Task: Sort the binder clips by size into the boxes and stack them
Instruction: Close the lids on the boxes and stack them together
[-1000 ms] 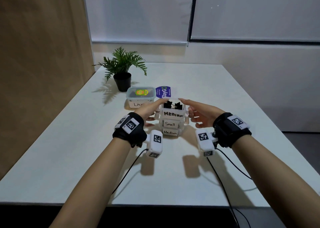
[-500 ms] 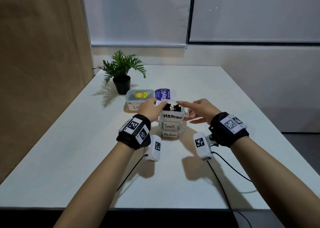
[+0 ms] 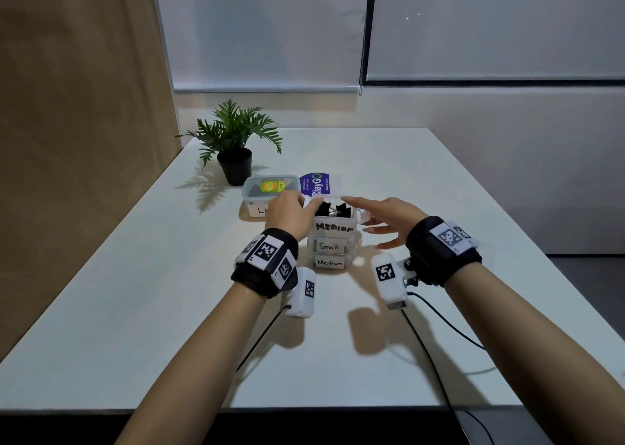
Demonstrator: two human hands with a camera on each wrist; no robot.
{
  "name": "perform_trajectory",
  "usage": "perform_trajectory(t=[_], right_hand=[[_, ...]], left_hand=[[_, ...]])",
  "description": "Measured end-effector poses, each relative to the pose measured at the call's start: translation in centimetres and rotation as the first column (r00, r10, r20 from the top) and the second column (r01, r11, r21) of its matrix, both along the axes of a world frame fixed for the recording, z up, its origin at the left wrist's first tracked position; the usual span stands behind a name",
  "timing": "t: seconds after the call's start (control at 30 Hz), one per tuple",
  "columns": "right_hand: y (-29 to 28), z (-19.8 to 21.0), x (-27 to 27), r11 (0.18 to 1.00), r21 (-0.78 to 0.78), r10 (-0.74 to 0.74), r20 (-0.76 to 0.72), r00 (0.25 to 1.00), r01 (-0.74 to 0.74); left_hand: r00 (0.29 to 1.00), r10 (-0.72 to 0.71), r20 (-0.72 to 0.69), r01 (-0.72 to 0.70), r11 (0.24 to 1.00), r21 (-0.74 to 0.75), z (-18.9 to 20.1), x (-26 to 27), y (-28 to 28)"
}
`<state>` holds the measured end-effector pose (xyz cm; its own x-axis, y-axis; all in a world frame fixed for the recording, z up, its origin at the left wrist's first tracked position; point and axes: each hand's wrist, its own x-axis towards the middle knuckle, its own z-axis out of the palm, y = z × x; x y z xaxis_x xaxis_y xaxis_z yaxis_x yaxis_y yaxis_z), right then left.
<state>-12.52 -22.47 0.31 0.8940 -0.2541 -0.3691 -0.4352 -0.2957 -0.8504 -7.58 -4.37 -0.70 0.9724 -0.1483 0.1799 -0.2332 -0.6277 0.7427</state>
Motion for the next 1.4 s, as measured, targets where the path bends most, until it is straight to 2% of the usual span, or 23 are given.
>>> perform_trajectory(t=[0.13,0.27,0.43,0.77,0.9,1.0,1.1,1.17,1.3,1.33,1.4], right_hand=[[-0.1,-0.4,0.1,0.994,0.105,0.016,-0.086,0.996,-0.007],[0.0,0.2,0.2,0.995,0.104,0.018,-0.057,0.998,-0.012],[0.4,1.1,0.0,0.983,0.184,0.002,-0.030,1.000,0.004],[2.3,0.7,0.7,0.976,-0.085,-0.183,0.192,0.964,0.202],[3.0,-0.1,1.4,0.944,-0.091,-0.286,0.253,0.924,0.317],[3.7,0.1,1.3,0.932,-0.067,-0.327,0.262,0.908,0.355],[4.2,0.1,1.6,0.914,-0.205,-0.283,0.295,0.912,0.350],[4.1,-0.1,2.0,0.918,-0.233,-0.252,0.281,0.926,0.321],[2.5,0.4,1.4,0.964,-0.113,-0.211,0.216,0.953,0.239],[1.7,0.5,1.3,0.960,-0.147,-0.211,0.192,0.959,0.240],[0.0,0.5,1.4,0.907,-0.312,-0.261,0.113,0.959,0.284]], left_hand=[[0.999,-0.007,-0.037,0.005,0.999,-0.041,0.0,-0.3,0.1],[0.997,-0.006,-0.071,0.002,0.998,-0.063,0.3,-0.2,0.2],[0.996,0.007,-0.084,-0.011,0.999,-0.047,0.5,-0.2,0.1],[0.994,0.079,-0.075,-0.078,0.997,0.012,1.3,-0.5,-0.8],[0.984,0.117,-0.136,-0.121,0.993,-0.020,1.5,-0.3,-0.9],[0.989,0.114,-0.097,-0.108,0.992,0.070,1.7,-0.6,-1.5],[0.994,0.102,-0.049,-0.094,0.984,0.154,1.8,-0.7,-2.0],[0.994,0.093,-0.055,-0.083,0.984,0.159,1.8,-0.5,-1.9],[0.994,0.077,-0.073,-0.069,0.991,0.115,1.6,0.0,-1.1],[0.995,0.074,-0.071,-0.066,0.992,0.107,1.5,0.1,-1.0],[0.994,0.076,-0.072,-0.069,0.993,0.092,1.5,0.0,-1.0]])
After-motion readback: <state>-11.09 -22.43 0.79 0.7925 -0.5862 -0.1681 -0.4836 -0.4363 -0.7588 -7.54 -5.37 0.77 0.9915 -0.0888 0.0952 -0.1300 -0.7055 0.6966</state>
